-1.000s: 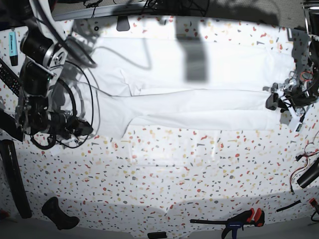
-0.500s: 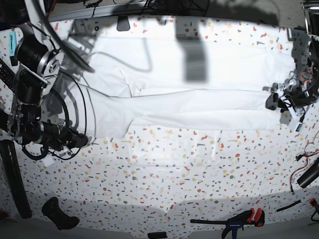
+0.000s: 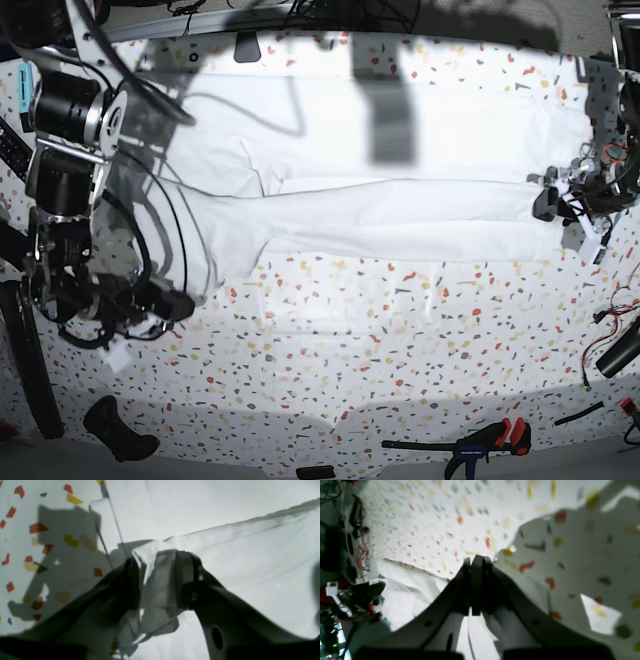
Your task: Fold the T-shirt properly
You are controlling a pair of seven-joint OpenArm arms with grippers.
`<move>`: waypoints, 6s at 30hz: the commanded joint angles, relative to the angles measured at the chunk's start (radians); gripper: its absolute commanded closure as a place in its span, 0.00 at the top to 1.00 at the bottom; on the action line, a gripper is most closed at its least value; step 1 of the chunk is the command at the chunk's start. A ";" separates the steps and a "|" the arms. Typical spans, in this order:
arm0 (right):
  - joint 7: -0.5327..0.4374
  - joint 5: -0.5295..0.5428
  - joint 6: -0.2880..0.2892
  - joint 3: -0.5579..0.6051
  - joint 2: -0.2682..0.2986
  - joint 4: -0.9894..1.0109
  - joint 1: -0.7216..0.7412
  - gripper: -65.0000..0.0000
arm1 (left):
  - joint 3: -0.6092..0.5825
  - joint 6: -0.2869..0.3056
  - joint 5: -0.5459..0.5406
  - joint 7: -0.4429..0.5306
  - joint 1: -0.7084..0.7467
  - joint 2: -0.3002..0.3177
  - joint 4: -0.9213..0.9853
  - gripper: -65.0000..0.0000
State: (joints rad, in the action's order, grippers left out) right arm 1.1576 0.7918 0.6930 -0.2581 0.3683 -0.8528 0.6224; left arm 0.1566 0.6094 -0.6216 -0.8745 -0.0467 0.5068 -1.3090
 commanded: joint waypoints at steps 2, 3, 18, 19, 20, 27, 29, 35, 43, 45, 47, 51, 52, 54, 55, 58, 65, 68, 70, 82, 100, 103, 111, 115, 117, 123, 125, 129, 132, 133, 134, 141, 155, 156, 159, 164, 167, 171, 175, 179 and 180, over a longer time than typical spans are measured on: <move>-0.009 0.027 0.005 -0.002 0.013 -0.082 0.003 0.00 | 0.009 0.003 -0.015 0.017 -0.018 0.020 -0.016 0.34; -0.010 0.027 0.005 -0.002 0.013 -0.119 -0.019 0.00 | 0.009 0.003 -0.015 0.017 -0.018 0.020 -0.016 0.34; -0.010 0.072 0.005 -0.004 0.013 -0.917 -0.525 0.00 | 0.009 0.003 -0.015 0.059 -0.020 0.020 -0.016 0.33; -0.010 0.071 0.005 -0.004 0.014 -0.958 -0.561 0.00 | 0.009 0.003 -0.014 0.059 -0.020 0.020 -0.016 0.33; -0.010 0.071 0.005 -0.004 0.013 -0.993 -0.597 0.00 | 0.009 0.003 -0.014 0.059 -0.020 0.020 -0.016 0.33; -0.013 0.071 0.005 -0.004 0.013 -1.152 -0.818 0.00 | 0.009 0.003 -0.015 0.058 -0.020 0.020 -0.016 0.33; -0.013 0.068 0.005 -0.004 0.014 -1.198 -0.872 0.00 | 0.009 0.003 -0.015 0.058 -0.019 0.020 -0.024 0.33; -0.022 -0.079 0.005 -0.004 0.014 -1.303 -1.031 0.00 | 0.009 0.004 -0.014 0.057 -0.019 0.020 -0.103 0.33; -0.126 -0.349 0.005 -0.004 0.015 -1.315 -1.208 0.00 | 0.009 0.004 -0.015 0.035 -0.017 0.021 -0.174 0.33; -0.150 -0.401 0.005 -0.004 0.021 -1.315 -1.239 0.00 | 0.009 0.004 -0.015 0.035 -0.017 0.020 -0.174 0.33; -0.156 -0.435 0.005 -0.004 0.035 -1.315 -1.258 0.00 | 0.009 0.004 -0.015 0.034 -0.016 0.021 -0.174 0.33; -0.156 -0.505 0.005 -0.004 0.053 -1.314 -1.268 0.00 | 0.009 0.004 -0.014 0.034 -0.016 0.020 -0.174 0.33; -0.157 -0.504 0.005 -0.004 0.056 -1.314 -1.268 0.00 | 0.009 0.004 -0.014 0.033 -0.016 0.021 -0.174 0.33; -0.172 -0.504 0.005 -0.004 0.058 -1.314 -1.268 0.00 | 0.009 0.004 -0.011 0.031 -0.017 0.020 -0.174 0.33; -0.175 -0.504 0.005 -0.004 0.058 -1.314 -1.268 0.00 | 0.009 0.004 -0.005 0.031 -0.017 0.020 -0.174 0.33; -0.183 -0.501 0.005 -0.004 0.058 -1.314 -1.268 0.00 | 0.009 0.004 0.034 0.031 -0.016 0.020 -0.174 0.33; -0.193 -0.501 0.005 -0.004 0.058 -1.314 -1.268 0.00 | 0.009 0.050 0.067 -0.094 -0.005 0.021 -0.174 0.33; -0.192 -0.502 0.005 -0.004 0.059 -1.314 -1.268 0.00 | 0.009 0.089 0.024 -0.097 0.023 0.029 -0.177 0.33; -0.190 -0.504 0.005 -0.004 0.064 -1.314 -1.268 0.00 | 0.009 0.089 0.011 -0.107 0.047 0.035 -0.180 0.33; -0.190 -0.531 0.005 -0.004 0.113 -1.314 -1.268 0.00 | 0.009 0.089 -0.024 -0.053 0.194 0.114 -0.179 0.33; -0.238 -0.260 0.005 -0.004 0.113 -1.314 -1.185 0.00 | 0.009 0.089 -0.026 -0.045 0.199 0.114 -0.179 0.33; -0.236 -0.264 0.005 -0.004 0.111 -1.314 -1.103 0.00 | 0.009 0.089 -0.026 -0.045 0.198 0.114 -0.179 0.33; -0.237 -0.263 -0.066 -0.004 0.110 -1.310 -0.958 0.00 | 0.009 0.089 -0.026 -0.045 0.199 0.114 -0.179 0.33; -0.233 -0.268 -0.093 -0.004 0.110 -1.256 -0.958 0.00 | 0.009 0.089 -0.026 -0.045 0.199 0.114 -0.179 0.33; -0.233 -0.284 -0.122 -0.004 0.110 -1.204 -0.958 0.00 | 0.009 0.089 -0.026 -0.045 0.199 0.114 -0.179 0.33; -0.239 -0.399 -0.238 -0.004 0.108 -1.025 -0.958 0.00 | 0.009 0.089 -0.026 -0.045 0.199 0.114 -0.179 0.33; -0.241 -0.399 -0.238 -0.004 0.108 -0.980 -0.958 0.00 | 0.009 0.089 -0.026 -0.045 0.198 0.114 -0.179 0.33; -0.239 -0.399 -0.238 -0.004 0.108 -0.937 -0.958 0.00 | 0.009 0.089 -0.026 -0.045 0.199 0.114 -0.179 0.33; -0.216 -0.399 -0.238 -0.004 0.108 -0.936 -0.957 0.13 | 0.009 0.089 -0.025 -0.046 0.199 0.114 -0.179 0.33; -0.208 -0.399 -0.238 -0.004 0.108 -0.936 -0.955 0.20 | 0.009 0.089 -0.025 -0.049 0.198 0.114 -0.179 0.33; -0.201 -0.399 -0.238 -0.004 0.109 -0.937 -0.955 0.27 | 0.009 0.089 -0.026 -0.053 0.198 0.114 -0.179 0.33; -0.208 -0.396 -0.238 -0.004 0.108 -1.021 -0.955 0.38 | 0.009 0.089 -0.026 -0.052 0.198 0.114 -0.216 0.33; -0.279 -0.337 -0.238 -0.004 0.099 -1.283 -0.955 0.38 | 0.009 0.027 -0.062 0.078 0.199 0.105 -0.397 0.33; -0.279 -0.336 -0.237 -0.004 0.086 -1.277 -0.955 0.38 | 0.009 0.027 -0.064 0.087 0.199 0.092 -0.397 0.33; -0.289 -0.371 -0.236 -0.004 0.040 -1.236 -0.955 0.38 | 0.008 0.030 -0.032 0.084 0.205 0.032 -0.392 0.33; -0.369 -0.497 -0.233 -0.003 -0.024 -1.107 -0.955 0.38 | 0.004 0.030 0.032 0.083 0.236 -0.095 -0.378 0.33; -0.394 -0.517 -0.233 -0.003 -0.044 -1.009 -0.955 0.38 | 0.005 0.031 0.113 0.084 0.255 -0.152 -0.373 0.33; -0.441 -0.550 -0.218 -0.002 -0.050 -0.885 -0.951 0.38 | 0.003 0.030 0.181 0.108 0.254 -0.175 -0.305 0.33; -0.451 -0.553 -0.218 -0.002 -0.050 -0.784 -0.906 0.38 | 0.003 0.030 0.239 0.152 0.238 -0.174 -0.140 0.33; -0.454 -0.554 -0.182 -0.002 -0.050 -0.702 -0.819 0.38 | 0.003 0.030 0.262 0.196 0.193 -0.174 0.007 0.33; -0.454 -0.553 -0.171 -0.002 -0.050 -0.679 -0.795 0.38 | 0.003 0.030 0.262 0.199 0.181 -0.174 0.033 0.33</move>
State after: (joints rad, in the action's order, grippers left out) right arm 0.6674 0.2649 0.5213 -0.2588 0.3103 -1.5341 -0.1696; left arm 0.1623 0.7010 -0.4728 -0.5644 0.1215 0.3214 -1.2964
